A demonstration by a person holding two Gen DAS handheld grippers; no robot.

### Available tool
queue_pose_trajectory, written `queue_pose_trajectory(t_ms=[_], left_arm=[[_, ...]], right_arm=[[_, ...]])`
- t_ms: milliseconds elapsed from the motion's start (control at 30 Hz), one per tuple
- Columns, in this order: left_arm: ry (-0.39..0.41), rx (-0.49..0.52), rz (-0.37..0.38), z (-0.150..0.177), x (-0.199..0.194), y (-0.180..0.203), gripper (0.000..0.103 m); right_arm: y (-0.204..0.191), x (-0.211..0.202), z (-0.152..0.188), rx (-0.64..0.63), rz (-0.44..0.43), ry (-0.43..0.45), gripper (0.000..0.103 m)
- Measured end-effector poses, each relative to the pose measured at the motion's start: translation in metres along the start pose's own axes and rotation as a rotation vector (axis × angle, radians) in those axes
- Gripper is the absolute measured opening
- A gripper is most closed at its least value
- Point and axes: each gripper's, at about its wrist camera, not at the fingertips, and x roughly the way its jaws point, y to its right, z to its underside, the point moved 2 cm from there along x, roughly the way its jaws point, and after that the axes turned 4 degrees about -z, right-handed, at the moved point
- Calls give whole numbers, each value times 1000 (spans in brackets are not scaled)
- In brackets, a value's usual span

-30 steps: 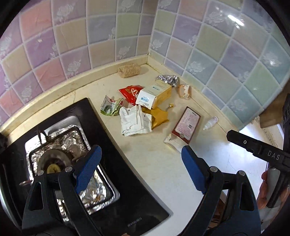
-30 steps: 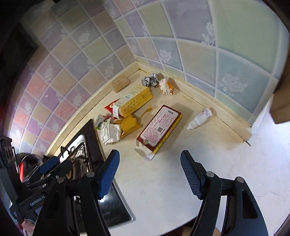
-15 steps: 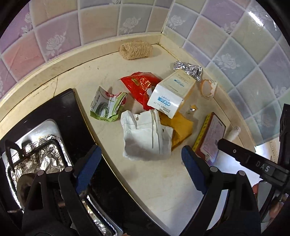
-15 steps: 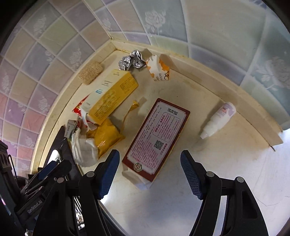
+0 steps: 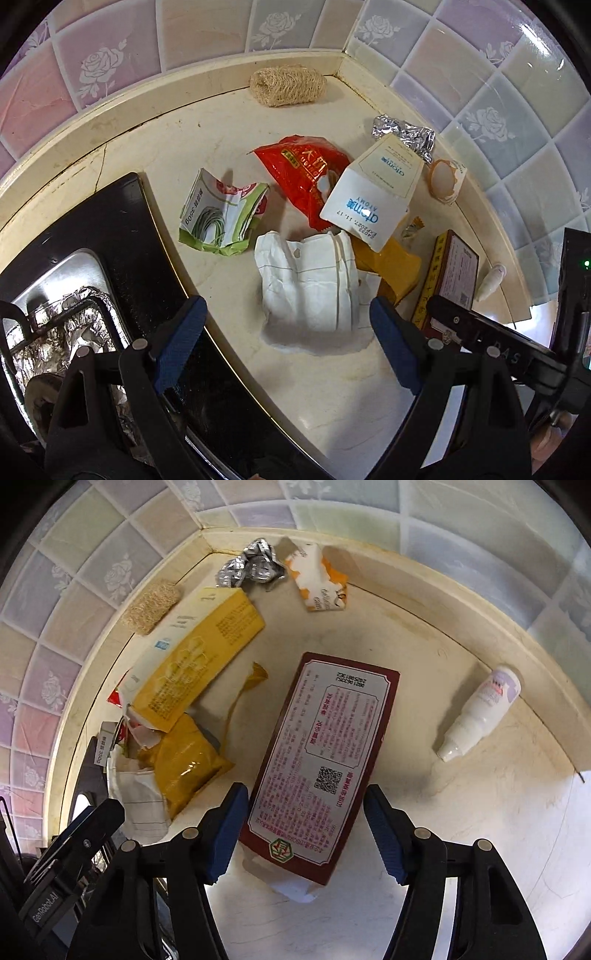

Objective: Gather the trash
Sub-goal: 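Grasp the white tissue with the left tool while the right tool grasps the red-brown medicine box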

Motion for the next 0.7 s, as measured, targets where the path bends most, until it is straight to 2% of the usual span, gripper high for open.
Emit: queue_pose_trajectory(t_ms=[100,200,267,333,400,433,500,700], left_arm=[[-4,10,8,0,4,1,87],[-14,14,12,0,9,2,77],[-28,8,16,-1,14,3,64],[-45,-4,31,0,19,3,57],[-50,-7,30,1,21,4,55],[-45,-4,29,2,21,4,51],[-48,4,38,4,22,7,46],[-32,-1,42,12,19,5,41]], right_arm=[[4,-1,2,9,4,6,63],[8,-6,4,19,-11,19,56],[9,-10,4,14,-16,30,49],[10,-15,5,7,-25,30,43],[13,-17,4,9,-38,23,39],[14,-18,5,11,-44,17,38],[16,-18,7,13,-51,10,36],[21,-18,5,51,-77,-8,38]])
